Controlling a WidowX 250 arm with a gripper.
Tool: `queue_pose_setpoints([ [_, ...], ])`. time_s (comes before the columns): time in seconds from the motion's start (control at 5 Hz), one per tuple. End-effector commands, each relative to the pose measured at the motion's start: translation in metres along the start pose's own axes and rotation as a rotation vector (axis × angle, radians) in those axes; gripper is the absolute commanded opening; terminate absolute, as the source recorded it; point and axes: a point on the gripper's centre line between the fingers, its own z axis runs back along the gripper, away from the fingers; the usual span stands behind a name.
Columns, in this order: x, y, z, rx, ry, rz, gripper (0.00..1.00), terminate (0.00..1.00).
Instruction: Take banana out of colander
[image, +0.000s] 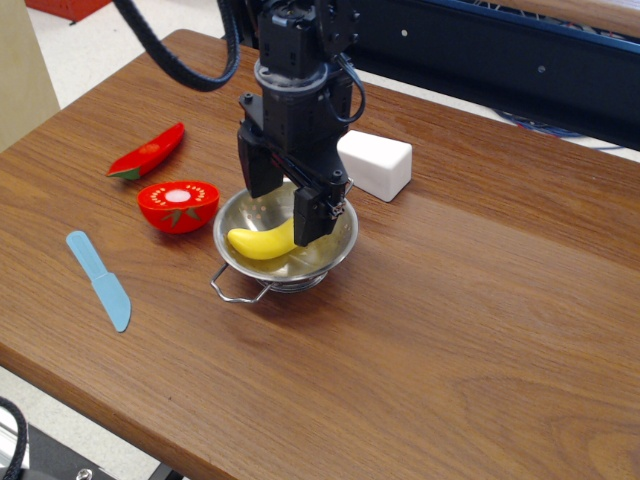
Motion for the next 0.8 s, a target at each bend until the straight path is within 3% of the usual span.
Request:
queue_pose_setpoints([
  [0.0,-0.001,0.011,-0.007,0.002,-0.033,0.074,1.00,0.00],
  [0.2,-0.003,0.009,-0.011,-0.005,-0.020,0.093,1.00,0.00],
  [0.6,-0.003,0.001,-0.032,0.037,-0.048,0.127,1.00,0.00],
])
